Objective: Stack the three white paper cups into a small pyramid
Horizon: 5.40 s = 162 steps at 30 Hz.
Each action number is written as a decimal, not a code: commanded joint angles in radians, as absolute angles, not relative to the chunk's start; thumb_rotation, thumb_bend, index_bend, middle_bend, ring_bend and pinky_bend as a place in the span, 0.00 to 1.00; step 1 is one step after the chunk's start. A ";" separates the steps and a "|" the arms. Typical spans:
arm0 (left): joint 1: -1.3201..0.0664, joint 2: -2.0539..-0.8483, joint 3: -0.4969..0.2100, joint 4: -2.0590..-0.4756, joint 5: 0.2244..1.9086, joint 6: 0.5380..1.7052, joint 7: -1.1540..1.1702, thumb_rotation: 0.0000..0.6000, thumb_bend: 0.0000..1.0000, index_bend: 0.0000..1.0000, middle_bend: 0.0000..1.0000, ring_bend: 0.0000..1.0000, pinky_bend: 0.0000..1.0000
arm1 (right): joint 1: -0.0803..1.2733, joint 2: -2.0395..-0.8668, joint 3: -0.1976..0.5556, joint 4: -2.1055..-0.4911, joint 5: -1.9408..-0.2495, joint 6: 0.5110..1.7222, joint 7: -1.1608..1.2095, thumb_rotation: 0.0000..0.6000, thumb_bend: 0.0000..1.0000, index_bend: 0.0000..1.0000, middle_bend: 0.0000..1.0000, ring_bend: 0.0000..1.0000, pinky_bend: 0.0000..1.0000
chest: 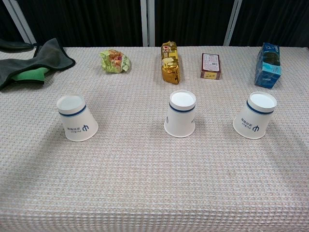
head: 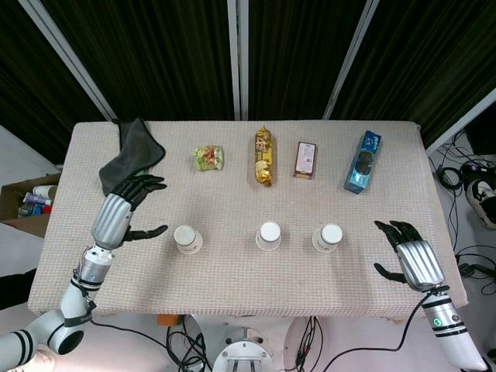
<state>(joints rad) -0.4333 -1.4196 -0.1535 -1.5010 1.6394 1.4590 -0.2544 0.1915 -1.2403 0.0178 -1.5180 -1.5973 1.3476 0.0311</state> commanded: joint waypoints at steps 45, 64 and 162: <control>-0.552 -1.509 -0.114 -1.505 1.393 1.054 -0.050 1.00 0.10 0.48 0.51 0.50 0.64 | 0.146 -1.202 0.041 -1.481 -1.647 1.544 0.138 1.00 0.16 0.25 0.31 0.12 0.20; -0.718 -1.668 -0.179 -1.427 1.355 0.927 0.009 1.00 0.10 0.48 0.51 0.49 0.63 | 0.135 -1.193 0.037 -1.486 -1.639 1.550 0.136 1.00 0.16 0.25 0.31 0.12 0.20; -0.484 -1.314 -0.084 -1.705 1.351 1.250 0.079 0.85 0.04 0.18 0.18 0.16 0.25 | 0.492 -1.345 0.087 -1.528 -1.483 0.998 -0.303 1.00 0.26 0.28 0.33 0.12 0.22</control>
